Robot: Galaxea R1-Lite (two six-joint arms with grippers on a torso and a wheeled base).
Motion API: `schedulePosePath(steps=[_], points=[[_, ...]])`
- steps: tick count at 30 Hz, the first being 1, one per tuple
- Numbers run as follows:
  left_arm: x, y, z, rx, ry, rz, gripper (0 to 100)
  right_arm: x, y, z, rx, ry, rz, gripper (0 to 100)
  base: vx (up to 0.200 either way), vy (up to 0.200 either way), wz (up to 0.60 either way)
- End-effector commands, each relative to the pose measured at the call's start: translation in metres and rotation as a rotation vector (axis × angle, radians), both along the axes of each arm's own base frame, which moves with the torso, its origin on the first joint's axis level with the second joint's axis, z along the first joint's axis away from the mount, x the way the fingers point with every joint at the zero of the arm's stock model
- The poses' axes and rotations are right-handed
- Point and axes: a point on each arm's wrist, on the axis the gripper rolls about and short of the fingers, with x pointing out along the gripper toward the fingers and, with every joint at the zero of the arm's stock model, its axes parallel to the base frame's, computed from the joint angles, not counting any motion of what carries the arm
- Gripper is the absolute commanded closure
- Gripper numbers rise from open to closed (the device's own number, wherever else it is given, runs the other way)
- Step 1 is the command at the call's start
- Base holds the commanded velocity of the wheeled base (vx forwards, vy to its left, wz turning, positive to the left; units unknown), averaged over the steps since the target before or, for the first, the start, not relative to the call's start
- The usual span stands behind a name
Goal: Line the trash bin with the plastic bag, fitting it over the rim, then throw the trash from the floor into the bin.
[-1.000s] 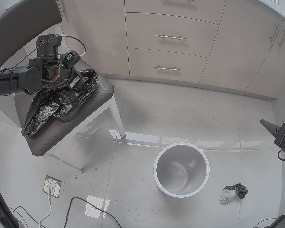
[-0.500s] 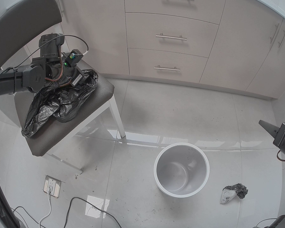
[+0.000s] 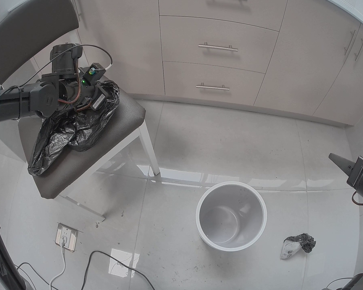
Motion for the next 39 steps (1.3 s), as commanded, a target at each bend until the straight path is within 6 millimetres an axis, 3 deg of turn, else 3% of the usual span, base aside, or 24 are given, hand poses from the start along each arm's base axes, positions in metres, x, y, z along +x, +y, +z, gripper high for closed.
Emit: schedulePosePath(steps=[1,5,7,8,9,11,14,19,20,23,25,26,27,34,39], points=[[-0.004,0.000,0.012,-0.068,-0.030,0.011,100,0.001,0.000,-0.001,-0.001,0.006,0.000,100,0.000,0.000,0.00],[-0.018,-0.010,0.050,-0.541,-0.082,0.052,100,0.000,0.000,-0.003,-0.003,0.011,0.003,100,0.000,0.000,0.00],[-0.032,-0.012,0.077,-0.882,-0.105,0.093,100,0.000,0.001,-0.005,-0.006,0.020,0.008,100,0.000,0.000,0.00],[-0.034,-0.012,0.079,-0.904,-0.104,0.097,100,0.000,0.000,-0.005,-0.006,0.021,0.008,100,0.000,0.000,0.00],[-0.051,-0.008,0.096,-1.126,-0.096,0.166,100,0.000,0.001,-0.007,-0.008,0.027,0.019,100,0.000,0.000,0.00],[-0.068,0.001,0.099,-1.261,-0.038,0.291,100,0.000,0.002,-0.007,-0.008,0.027,0.023,100,0.000,0.000,0.00],[-0.084,0.014,0.089,-1.435,0.098,0.526,100,-0.002,0.002,-0.005,-0.013,0.016,0.026,100,0.000,0.000,0.00],[-0.093,0.012,0.068,-1.475,0.336,0.694,100,-0.003,0.001,-0.005,-0.015,0.014,0.026,100,0.000,0.000,0.00],[-0.101,0.009,0.065,-1.463,0.468,0.678,100,-0.002,0.001,-0.006,-0.015,0.018,0.026,100,0.000,0.000,0.00],[-0.121,0.005,0.072,-1.509,0.761,0.520,100,-0.001,0.002,-0.010,-0.019,0.034,0.026,100,0.000,0.000,0.00],[-0.128,0.004,0.075,-1.524,0.826,0.465,100,-0.001,0.002,-0.010,-0.020,0.037,0.026,100,0.000,0.000,0.00],[-0.140,0.003,0.082,-1.554,1.000,0.313,100,0.000,0.002,-0.011,-0.020,0.042,0.031,100,0.000,0.000,0.00],[-0.144,0.002,0.084,-1.561,1.060,0.263,100,0.000,0.002,-0.012,-0.020,0.046,0.034,100,0.000,0.000,0.00],[-0.154,-0.015,0.085,-1.523,1.209,0.107,100,-0.002,0.003,-0.019,-0.022,0.073,0.088,100,0.000,0.000,0.00],[-0.163,-0.048,0.084,-1.456,1.309,0.002,100,-0.001,0.005,-0.028,-0.038,0.111,0.135,100,0.000,0.000,0.00]])
